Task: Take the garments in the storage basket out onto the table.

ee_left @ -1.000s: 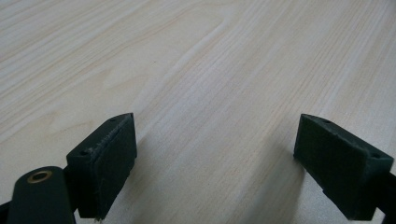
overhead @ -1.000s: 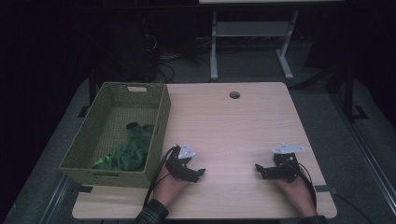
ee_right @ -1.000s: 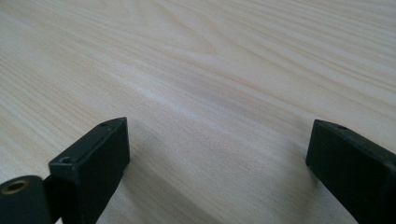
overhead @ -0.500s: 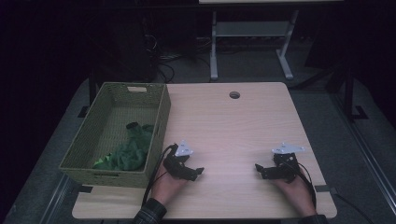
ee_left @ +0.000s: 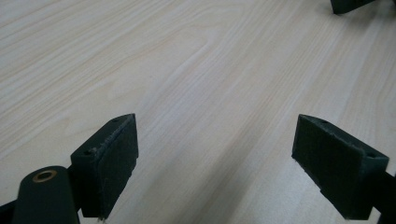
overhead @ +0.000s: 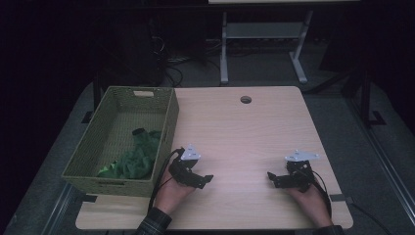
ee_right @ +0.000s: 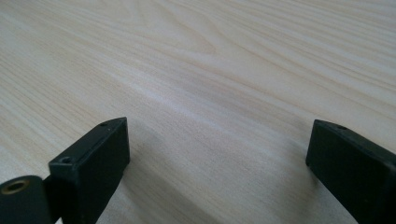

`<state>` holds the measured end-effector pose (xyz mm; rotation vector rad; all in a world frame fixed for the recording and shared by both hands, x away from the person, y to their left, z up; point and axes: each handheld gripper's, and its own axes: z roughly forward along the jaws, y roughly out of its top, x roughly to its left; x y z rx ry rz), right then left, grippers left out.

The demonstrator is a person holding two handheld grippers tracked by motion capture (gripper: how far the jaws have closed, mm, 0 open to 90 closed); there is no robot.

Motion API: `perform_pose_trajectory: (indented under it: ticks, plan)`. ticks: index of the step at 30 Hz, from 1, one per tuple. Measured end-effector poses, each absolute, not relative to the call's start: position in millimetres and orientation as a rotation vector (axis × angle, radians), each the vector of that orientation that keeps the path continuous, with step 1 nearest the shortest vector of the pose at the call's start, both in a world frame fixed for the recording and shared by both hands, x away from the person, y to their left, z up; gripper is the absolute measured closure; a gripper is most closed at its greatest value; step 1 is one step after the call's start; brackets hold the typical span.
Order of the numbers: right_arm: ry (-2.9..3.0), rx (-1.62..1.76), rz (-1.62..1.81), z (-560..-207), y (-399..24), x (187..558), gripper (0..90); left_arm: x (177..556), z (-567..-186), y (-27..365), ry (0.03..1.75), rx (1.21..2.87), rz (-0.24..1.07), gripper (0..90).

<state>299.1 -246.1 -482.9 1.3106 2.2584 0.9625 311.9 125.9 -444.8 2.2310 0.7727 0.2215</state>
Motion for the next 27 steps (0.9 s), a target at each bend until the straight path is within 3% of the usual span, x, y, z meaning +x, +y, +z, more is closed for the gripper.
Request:
perform_pose_trajectory:
  ticks: [27]
  plan:
    - [2.258, 1.31, 0.963, -482.9, -246.1, 299.1, 5.9, 316.9, -394.1, 118.6, 0.716, 2.301, 0.173, 14.3]
